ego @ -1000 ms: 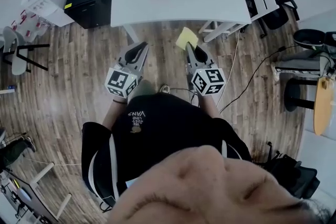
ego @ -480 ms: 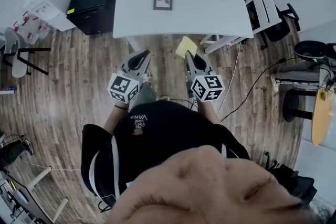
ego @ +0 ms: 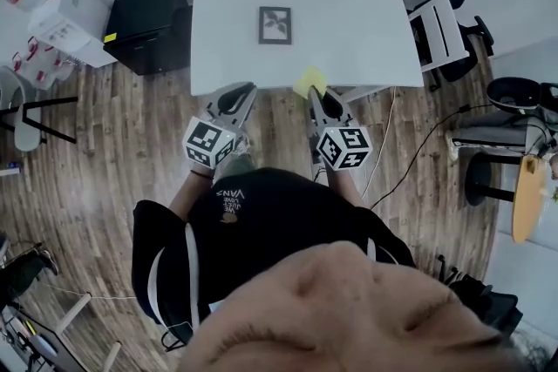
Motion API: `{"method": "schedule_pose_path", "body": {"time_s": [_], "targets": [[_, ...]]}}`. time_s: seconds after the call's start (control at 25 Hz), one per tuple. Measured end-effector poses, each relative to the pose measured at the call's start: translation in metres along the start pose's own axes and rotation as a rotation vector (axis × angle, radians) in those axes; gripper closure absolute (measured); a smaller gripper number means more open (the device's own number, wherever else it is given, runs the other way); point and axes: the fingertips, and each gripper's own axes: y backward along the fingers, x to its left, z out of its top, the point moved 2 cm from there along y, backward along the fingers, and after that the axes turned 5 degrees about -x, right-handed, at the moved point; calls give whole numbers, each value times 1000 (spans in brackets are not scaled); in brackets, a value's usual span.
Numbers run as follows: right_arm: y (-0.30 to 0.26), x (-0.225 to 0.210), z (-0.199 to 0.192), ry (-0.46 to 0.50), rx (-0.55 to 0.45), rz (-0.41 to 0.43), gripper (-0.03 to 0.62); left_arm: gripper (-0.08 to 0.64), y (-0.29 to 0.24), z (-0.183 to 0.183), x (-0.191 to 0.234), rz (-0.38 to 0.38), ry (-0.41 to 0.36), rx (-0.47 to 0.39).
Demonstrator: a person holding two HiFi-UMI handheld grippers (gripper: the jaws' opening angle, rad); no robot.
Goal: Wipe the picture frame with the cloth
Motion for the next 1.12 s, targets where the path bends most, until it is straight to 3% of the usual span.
{"method": "schedule_pose_path", "body": {"time_s": [0.28,0.6,1.12], "targets": [[-66,2,6,3,13,-17,548,526,-20,-5,67,-9,9,25],[-107,-3,4,-23,15,-75,549,526,-45,-16,114,-68,3,76],[-147,-36,9,-17,60,-67,548,526,-96,-39,136,-72,58,136]]}}
